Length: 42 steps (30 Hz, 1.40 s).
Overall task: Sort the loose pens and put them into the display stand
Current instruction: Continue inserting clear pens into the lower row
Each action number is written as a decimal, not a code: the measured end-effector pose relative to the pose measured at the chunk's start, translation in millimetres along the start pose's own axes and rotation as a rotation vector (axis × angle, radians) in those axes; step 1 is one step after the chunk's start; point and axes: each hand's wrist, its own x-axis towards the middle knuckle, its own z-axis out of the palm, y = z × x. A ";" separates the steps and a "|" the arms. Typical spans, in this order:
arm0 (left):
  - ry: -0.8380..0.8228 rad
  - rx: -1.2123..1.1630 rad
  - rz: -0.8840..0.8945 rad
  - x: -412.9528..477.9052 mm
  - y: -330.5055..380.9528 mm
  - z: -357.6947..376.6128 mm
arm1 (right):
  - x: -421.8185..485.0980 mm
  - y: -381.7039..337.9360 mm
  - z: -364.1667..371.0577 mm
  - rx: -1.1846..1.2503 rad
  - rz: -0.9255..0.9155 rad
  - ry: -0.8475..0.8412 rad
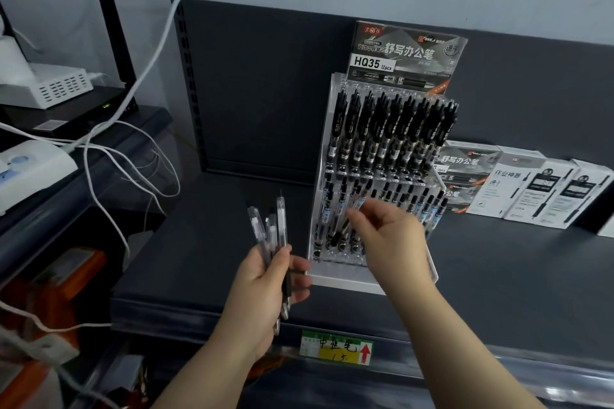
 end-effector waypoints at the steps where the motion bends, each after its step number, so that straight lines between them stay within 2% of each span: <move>1: -0.002 0.004 0.005 0.0 0.5 0.5 | -0.9 3.2 4.1 -0.039 -0.019 -0.010; 5: -0.010 0.027 0.022 1.3 1.2 1.1 | -4.5 8.8 15.1 -0.055 -0.027 -0.012; 12: -0.026 0.036 0.030 2.3 -0.6 2.0 | -1.0 8.4 20.0 -0.231 -0.098 -0.055; 17: -0.021 0.032 0.031 3.6 -1.3 2.4 | -1.9 4.5 16.8 -0.202 -0.059 -0.059; 19: -0.033 0.040 0.041 3.7 -2.0 2.7 | -7.8 1.6 13.6 -0.149 -0.059 -0.036; 21: -0.060 0.057 0.063 3.0 -2.2 3.8 | -15.3 -3.0 12.4 -0.011 -0.010 -0.084; 25: -0.191 0.095 0.085 -0.6 -1.0 9.2 | -26.7 -14.7 11.2 0.365 0.130 -0.407; 27: -0.236 0.105 0.080 -1.6 -0.2 10.9 | -27.5 -13.6 9.0 0.419 0.132 -0.451; 31: -0.175 0.090 0.073 2.7 -0.7 11.3 | -20.6 -10.0 -3.9 0.517 0.209 -0.261; 35: -0.046 0.068 0.089 9.7 0.0 8.7 | -8.1 -4.4 -15.9 0.406 0.144 0.015; 42: -0.049 0.120 0.121 9.4 1.3 10.4 | -4.4 6.2 -2.3 0.131 0.114 0.026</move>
